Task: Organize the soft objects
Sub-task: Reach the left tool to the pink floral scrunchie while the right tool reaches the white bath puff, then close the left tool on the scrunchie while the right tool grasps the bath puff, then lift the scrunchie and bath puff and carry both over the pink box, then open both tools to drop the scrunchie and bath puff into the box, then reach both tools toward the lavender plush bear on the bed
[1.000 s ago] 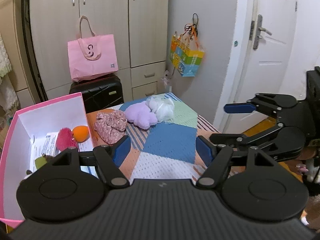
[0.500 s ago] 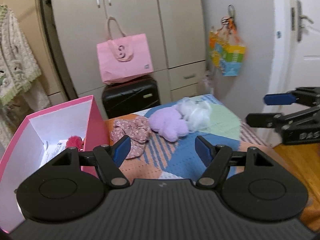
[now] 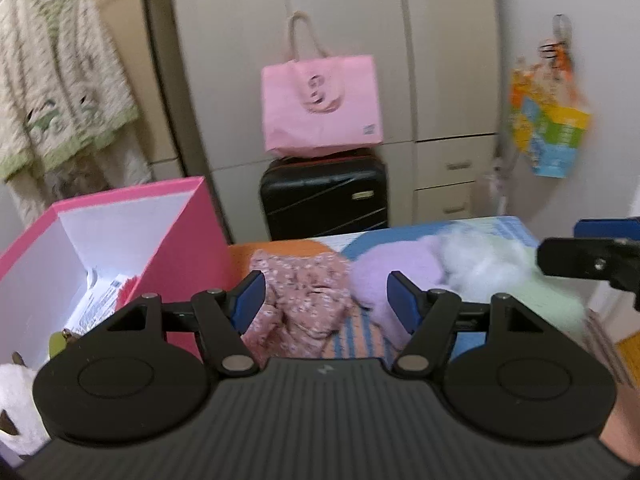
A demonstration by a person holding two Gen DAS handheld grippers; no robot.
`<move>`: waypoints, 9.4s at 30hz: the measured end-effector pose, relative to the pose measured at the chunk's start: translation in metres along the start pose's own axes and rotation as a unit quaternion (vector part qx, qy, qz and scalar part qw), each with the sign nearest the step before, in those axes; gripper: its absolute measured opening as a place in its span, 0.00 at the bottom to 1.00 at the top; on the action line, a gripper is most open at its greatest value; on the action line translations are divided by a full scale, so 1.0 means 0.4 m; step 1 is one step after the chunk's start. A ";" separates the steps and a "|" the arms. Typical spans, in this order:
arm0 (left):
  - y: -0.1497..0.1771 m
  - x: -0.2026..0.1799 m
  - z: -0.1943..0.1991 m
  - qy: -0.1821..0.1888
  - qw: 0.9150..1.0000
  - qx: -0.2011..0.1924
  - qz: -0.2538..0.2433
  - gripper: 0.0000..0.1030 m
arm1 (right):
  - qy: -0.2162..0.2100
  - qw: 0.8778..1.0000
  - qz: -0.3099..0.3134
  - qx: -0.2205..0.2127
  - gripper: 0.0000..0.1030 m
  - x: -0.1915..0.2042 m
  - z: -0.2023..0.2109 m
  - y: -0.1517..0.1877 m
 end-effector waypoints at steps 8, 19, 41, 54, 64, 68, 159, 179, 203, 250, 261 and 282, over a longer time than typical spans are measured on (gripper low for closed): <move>0.050 0.005 -0.086 -0.019 0.999 0.043 0.007 0.63 | 0.026 0.997 0.047 0.048 0.56 -0.028 -0.118 0.007; 0.073 -0.021 -0.120 -0.021 0.998 0.054 -0.016 0.66 | -0.005 0.996 0.034 0.085 0.53 -0.051 -0.178 0.038; 0.073 -0.024 -0.078 0.035 0.998 0.057 0.009 0.16 | 0.032 0.997 0.040 0.064 0.28 -0.012 -0.086 0.081; 0.073 0.019 -0.015 0.066 0.996 0.039 0.049 0.13 | 0.070 0.996 0.018 0.046 0.28 0.003 -0.031 0.101; 0.110 0.031 0.053 0.131 0.987 0.065 0.064 0.12 | 0.073 0.996 0.021 0.041 0.28 0.060 0.019 0.116; 0.121 0.029 0.081 0.152 0.984 0.072 0.065 0.12 | 0.074 0.996 0.022 0.041 0.28 0.078 0.032 0.127; 0.244 0.358 0.472 0.321 0.942 0.103 -0.009 0.22 | -0.143 0.978 0.001 0.150 0.28 0.550 0.186 0.220; 0.053 0.563 0.439 0.257 0.966 0.036 0.023 0.22 | -0.172 0.977 0.091 0.081 0.29 0.742 0.064 -0.009; -0.008 0.598 0.077 0.193 0.980 0.051 0.018 0.22 | -0.151 0.974 0.119 0.122 0.31 0.672 -0.275 -0.063; 0.053 0.528 0.426 0.215 0.972 0.059 -0.069 0.76 | -0.066 0.968 0.218 0.109 0.85 0.729 0.086 0.027; 0.067 0.403 0.476 0.256 0.958 0.073 -0.104 0.81 | -0.047 0.972 0.209 0.097 0.89 0.659 0.182 0.064; -0.013 0.120 0.362 0.285 0.954 0.063 -0.064 0.82 | -0.002 0.985 0.165 0.058 0.89 0.405 0.188 0.084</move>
Point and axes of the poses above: each gripper's, at about its wrist camera, not at the fingertips, and z roughly against the way its jaws point, x to its left, y to its underside, the point moved 7 cm from there along -z, roughly the way its jaws point, and after that the axes turned 8 degrees about -y, right-handed, at the moved point
